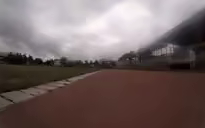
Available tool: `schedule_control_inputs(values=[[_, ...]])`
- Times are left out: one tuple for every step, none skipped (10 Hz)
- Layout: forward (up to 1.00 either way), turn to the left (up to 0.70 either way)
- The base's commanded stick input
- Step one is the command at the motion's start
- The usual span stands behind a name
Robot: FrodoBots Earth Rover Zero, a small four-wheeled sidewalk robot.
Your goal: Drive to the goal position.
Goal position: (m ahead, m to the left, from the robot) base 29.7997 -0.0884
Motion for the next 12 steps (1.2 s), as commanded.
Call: schedule_control_inputs(values=[[0.70,-0.35],[0.70,-0.35],[0.70,-0.23],[0.70,-0.06],[0.70,0.06],[0.70,0.06],[0.70,0.00],[0.70,0.00],[0.70,0.00],[0.70,0.00],[0.70,0.00],[0.70,0.00]])
